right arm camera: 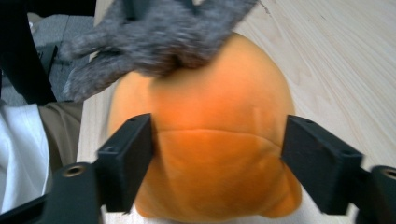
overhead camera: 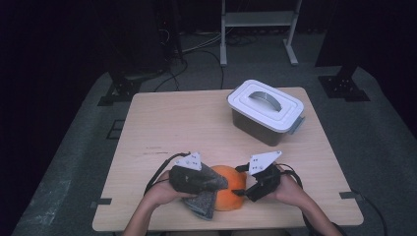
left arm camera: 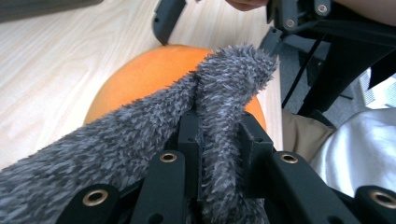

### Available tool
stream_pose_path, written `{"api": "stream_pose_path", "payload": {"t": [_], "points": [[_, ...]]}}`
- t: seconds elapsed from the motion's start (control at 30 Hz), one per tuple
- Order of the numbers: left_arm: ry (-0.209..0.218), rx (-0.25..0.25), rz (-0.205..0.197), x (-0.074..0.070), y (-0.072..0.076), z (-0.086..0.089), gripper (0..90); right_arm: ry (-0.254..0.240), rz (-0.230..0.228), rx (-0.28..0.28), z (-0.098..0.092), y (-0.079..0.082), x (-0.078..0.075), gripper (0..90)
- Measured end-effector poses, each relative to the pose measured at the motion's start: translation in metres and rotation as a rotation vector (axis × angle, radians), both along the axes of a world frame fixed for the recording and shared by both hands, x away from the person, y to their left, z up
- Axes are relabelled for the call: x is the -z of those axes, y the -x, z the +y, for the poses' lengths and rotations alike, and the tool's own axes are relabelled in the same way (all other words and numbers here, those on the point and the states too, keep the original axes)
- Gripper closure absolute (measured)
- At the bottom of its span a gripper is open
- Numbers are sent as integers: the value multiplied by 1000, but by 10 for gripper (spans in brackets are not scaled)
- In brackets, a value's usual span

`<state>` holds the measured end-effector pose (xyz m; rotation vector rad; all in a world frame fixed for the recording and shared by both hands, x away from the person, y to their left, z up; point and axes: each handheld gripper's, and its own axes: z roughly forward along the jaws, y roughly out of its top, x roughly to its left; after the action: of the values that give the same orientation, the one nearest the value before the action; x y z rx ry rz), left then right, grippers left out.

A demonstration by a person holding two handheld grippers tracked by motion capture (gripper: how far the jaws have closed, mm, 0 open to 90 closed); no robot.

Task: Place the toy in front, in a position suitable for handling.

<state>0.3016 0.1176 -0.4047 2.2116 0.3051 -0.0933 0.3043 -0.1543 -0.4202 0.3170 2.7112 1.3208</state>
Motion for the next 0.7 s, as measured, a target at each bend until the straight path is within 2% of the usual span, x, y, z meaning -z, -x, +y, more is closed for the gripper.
{"api": "stream_pose_path", "payload": {"t": [0.17,0.23,0.3,0.4,0.5,0.7], "points": [[10,-1,9,3,2,2,741,7,14,-10,10,1,8,205],[23,-4,16,1,1,5,737,8,19,14,12,2,11,279],[40,-12,13,-4,-1,10,735,25,-12,14,12,5,10,411],[52,-28,-7,-13,-4,14,735,45,-55,1,12,6,6,503],[52,-34,-24,-21,-7,13,734,49,-79,-12,11,6,1,552],[57,-42,-43,-29,-11,11,732,60,-212,-27,3,8,-10,571]]}}
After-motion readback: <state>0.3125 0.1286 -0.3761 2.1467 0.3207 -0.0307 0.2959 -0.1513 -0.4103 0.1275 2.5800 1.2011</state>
